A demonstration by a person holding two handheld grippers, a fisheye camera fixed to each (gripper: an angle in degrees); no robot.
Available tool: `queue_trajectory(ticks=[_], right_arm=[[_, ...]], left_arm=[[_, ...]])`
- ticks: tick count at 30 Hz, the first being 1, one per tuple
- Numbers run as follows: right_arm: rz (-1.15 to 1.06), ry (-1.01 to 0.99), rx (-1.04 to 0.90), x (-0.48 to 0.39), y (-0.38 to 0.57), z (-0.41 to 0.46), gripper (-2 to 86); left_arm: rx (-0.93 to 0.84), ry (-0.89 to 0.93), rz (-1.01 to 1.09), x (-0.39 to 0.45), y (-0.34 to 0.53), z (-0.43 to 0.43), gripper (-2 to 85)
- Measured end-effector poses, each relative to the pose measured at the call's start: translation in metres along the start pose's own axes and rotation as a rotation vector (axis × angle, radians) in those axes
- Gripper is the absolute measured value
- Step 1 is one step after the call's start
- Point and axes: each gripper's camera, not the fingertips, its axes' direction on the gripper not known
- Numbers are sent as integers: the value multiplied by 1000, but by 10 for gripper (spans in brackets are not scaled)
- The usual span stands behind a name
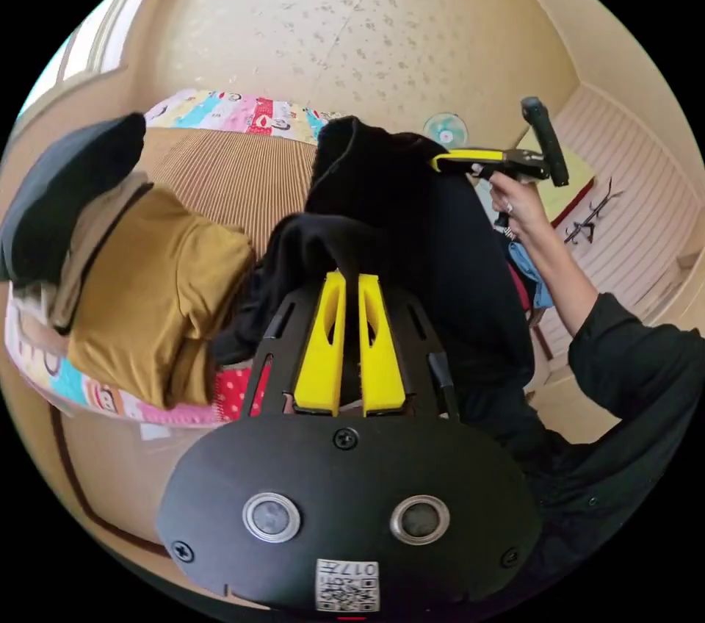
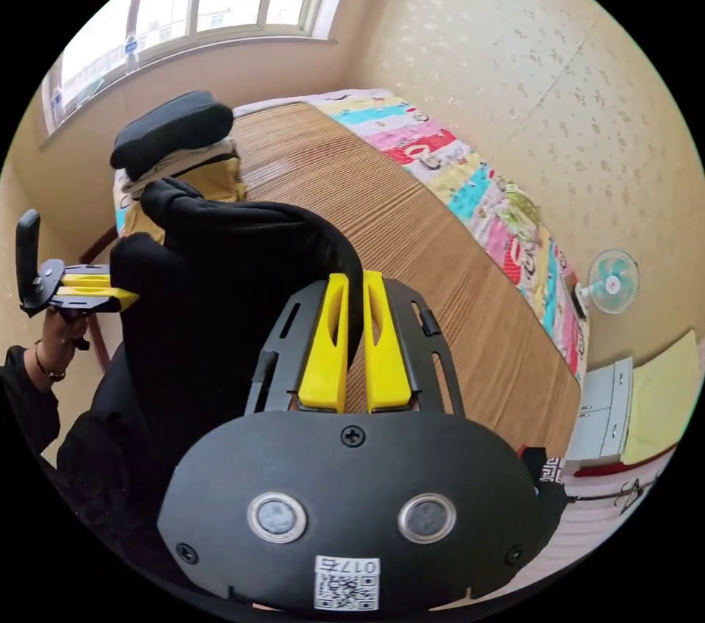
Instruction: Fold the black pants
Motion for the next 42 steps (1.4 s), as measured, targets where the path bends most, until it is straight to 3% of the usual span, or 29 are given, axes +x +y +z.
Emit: queue_trajectory(ticks=[3, 5, 8, 10, 12, 16, 19, 24, 29, 33, 36, 42], right_arm=[[145, 211, 61, 116, 5, -34, 42], [243, 243, 96, 190, 14, -48, 45], [414, 179, 61, 302, 33, -36, 56], [556, 44, -120, 363, 50, 2, 76], [585, -152, -191, 398, 96, 36, 98], [454, -265, -199, 380, 173, 54, 94], [379, -404, -250, 339, 248, 65, 101], [413, -861, -207, 280, 362, 36, 110], [340, -1197, -116, 232, 396, -19, 114], [541, -1298, -26, 226, 416, -27, 135], [674, -1363, -42, 230, 427, -14, 154], [596, -1457, 17, 258, 408, -66, 163]], left_arm=[[37, -113, 130, 16, -76, -8, 33], [111, -141, 200, 29, -125, -17, 35], [177, -200, 185, 44, -215, -14, 54], [88, -246, 86, 36, -259, 7, 64], [-69, -152, -19, 19, -277, 46, 108], [-158, 65, 34, 21, -217, 103, 101], [-400, 114, 124, 48, -137, 163, 130], [-572, 151, 288, 96, -4, 196, 121], [-519, 147, 199, 96, 39, 183, 111], [-423, 231, 59, 90, 60, 171, 165], [-339, 187, 13, 86, 76, 161, 163], [-411, -42, 242, 102, 79, 165, 106]])
